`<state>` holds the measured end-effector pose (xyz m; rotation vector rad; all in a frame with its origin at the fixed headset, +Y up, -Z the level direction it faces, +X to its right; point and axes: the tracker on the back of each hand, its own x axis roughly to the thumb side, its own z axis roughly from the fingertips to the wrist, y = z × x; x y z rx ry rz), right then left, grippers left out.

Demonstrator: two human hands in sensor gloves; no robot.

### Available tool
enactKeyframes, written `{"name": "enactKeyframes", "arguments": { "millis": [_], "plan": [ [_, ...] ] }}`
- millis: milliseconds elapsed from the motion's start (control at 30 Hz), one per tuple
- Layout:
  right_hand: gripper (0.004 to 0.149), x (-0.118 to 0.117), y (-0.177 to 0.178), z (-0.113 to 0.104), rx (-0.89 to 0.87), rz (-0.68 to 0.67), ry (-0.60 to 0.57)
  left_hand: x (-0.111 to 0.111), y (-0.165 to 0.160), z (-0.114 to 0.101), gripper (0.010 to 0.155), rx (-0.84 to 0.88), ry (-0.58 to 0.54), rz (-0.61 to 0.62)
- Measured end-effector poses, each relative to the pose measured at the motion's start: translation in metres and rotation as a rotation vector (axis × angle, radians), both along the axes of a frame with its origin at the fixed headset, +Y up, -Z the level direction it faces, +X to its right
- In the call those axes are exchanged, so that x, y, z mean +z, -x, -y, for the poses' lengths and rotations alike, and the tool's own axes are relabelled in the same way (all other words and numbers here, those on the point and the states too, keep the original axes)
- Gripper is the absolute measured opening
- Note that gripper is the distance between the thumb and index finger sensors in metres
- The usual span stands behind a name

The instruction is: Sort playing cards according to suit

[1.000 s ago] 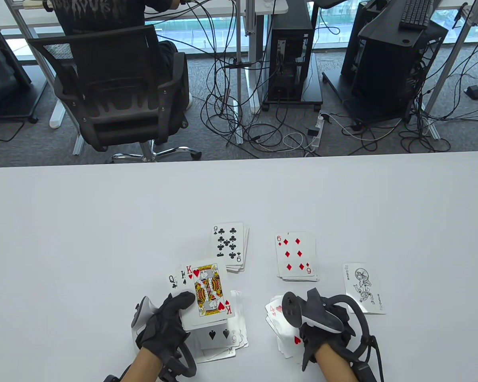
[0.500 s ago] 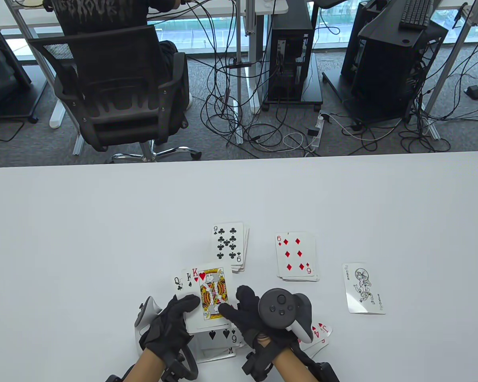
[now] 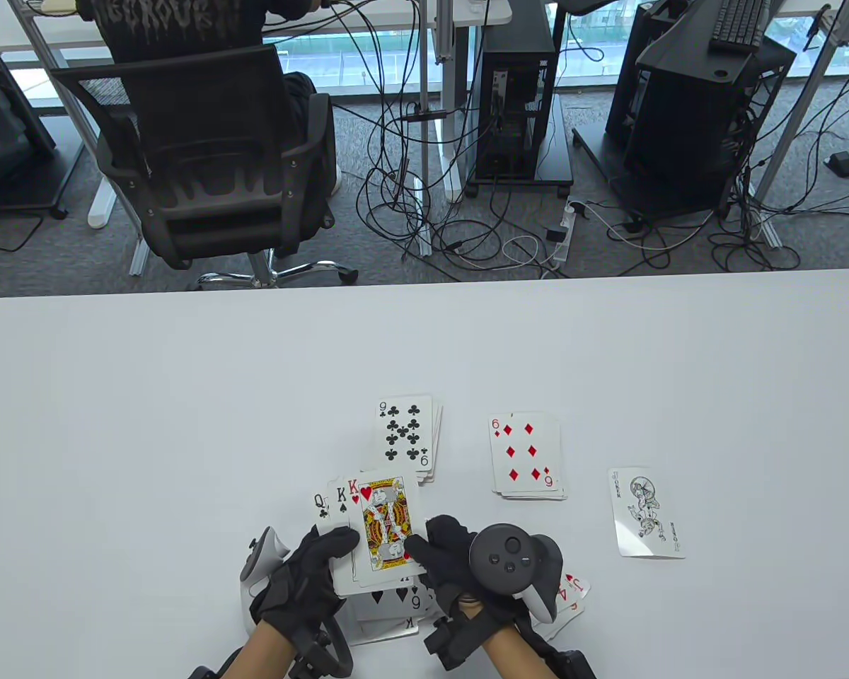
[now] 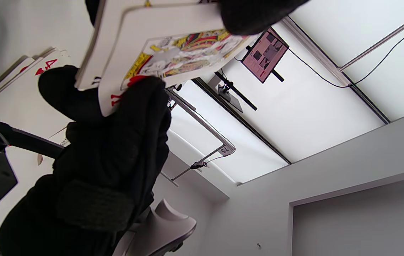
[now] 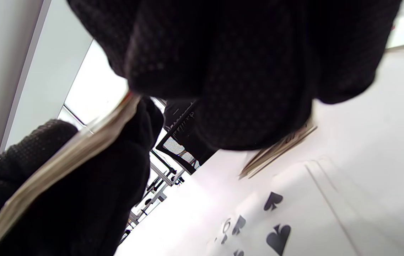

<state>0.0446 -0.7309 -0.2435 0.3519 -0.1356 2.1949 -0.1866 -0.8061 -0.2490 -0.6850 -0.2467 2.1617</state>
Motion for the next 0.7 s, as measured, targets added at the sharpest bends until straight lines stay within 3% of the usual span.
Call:
{"name": "enactKeyframes", "arguments": {
  "millis": [367,467,700],
  "plan": [
    [0.039,-0.007,-0.062,-0.009,-0.124,-0.014,0.013,0.0,0.0,-0.001,0.052,0.025,0.011,-0.01],
    [0.038,-0.008,-0.089,-0.008,-0.059,0.047,0.063,0.0,0.001,-0.001,0.052,0.03,0.019,-0.015],
    [0.039,-0.003,-0.119,0.007,0.124,0.03,0.243,0.0,0.001,-0.001,0.052,0.033,0.02,-0.022]
  ]
}}
